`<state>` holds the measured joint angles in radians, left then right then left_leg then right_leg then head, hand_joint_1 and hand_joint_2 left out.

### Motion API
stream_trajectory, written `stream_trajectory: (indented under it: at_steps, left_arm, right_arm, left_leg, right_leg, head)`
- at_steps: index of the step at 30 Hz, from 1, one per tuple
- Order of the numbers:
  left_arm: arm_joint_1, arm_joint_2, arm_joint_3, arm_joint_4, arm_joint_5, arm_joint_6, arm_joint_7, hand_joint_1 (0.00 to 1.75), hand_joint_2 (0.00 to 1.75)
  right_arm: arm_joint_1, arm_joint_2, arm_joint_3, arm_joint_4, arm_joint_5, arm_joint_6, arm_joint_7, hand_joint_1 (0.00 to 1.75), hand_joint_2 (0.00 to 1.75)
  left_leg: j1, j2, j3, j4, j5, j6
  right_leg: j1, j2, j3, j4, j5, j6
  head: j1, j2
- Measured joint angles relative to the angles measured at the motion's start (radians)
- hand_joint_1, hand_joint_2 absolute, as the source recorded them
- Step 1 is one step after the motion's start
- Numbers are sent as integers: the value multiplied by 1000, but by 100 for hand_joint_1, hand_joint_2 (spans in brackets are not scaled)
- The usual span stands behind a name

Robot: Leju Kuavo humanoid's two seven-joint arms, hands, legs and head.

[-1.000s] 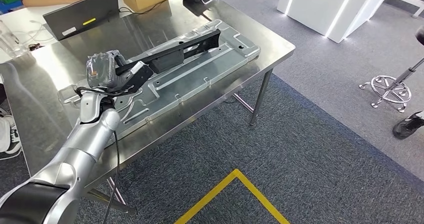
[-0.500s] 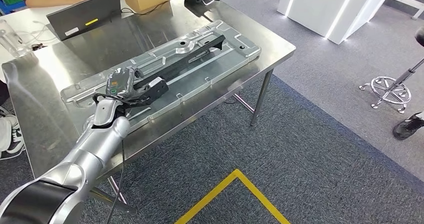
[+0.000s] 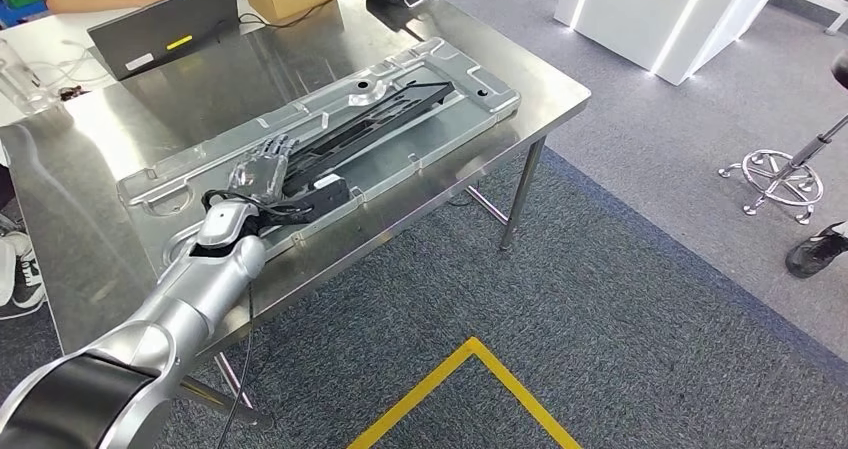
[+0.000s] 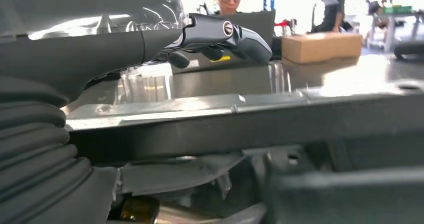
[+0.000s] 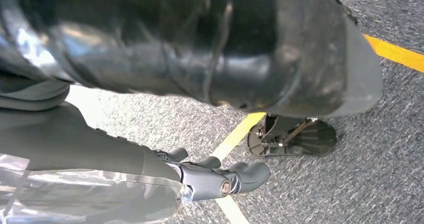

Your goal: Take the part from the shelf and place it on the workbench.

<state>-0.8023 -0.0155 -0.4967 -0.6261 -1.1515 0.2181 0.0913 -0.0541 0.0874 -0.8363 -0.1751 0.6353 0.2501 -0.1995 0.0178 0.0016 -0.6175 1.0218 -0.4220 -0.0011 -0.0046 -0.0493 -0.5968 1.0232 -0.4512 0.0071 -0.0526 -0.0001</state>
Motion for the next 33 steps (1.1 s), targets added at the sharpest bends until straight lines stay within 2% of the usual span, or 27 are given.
stream_trajectory:
  at_steps: [3,7,10,15,20,25,33]
  left_arm:
    - [-8,0,-13,0,6,-38,-22,0,0]
    - [-14,2,-35,-3,29,-71,-112,0,0]
    - [-9,12,-57,-27,49,-74,-173,0,0]
    - [5,30,-81,-76,68,-63,-203,0,0]
    - [60,73,-106,-179,127,-44,-269,0,0]
    - [103,108,-122,-267,148,-43,-280,0,0]
    - [116,124,-129,-307,155,-45,-281,0,0]
  right_arm:
    - [0,0,-4,0,0,1,0,0,0]
    - [1,-1,-5,0,0,4,-6,0,0]
    - [2,-2,-5,0,3,9,-9,0,0]
    - [3,-4,-5,0,7,17,-14,0,0]
    - [4,-4,-5,0,18,19,-27,0,0]
    - [4,-4,-5,0,20,19,-28,0,0]
    - [5,-4,-5,0,20,19,-29,0,0]
  left_leg:
    - [0,0,0,0,0,0]
    - [0,0,0,0,0,0]
    - [0,0,0,0,0,0]
    - [0,0,0,0,0,0]
    - [0,0,0,0,0,-1]
    - [0,0,0,0,-1,-1]
    - [0,0,0,0,-1,-1]
  right_leg:
    - [0,0,0,0,0,0]
    - [0,0,0,0,0,0]
    - [0,0,0,1,0,0]
    - [0,0,0,1,0,0]
    - [1,0,0,1,-1,-1]
    - [1,0,0,1,-1,-2]
    - [1,0,0,1,-1,-1]
  head:
    - [0,0]
    - [0,0]
    - [0,0]
    - [0,0]
    - [0,0]
    - [0,0]
    - [0,0]
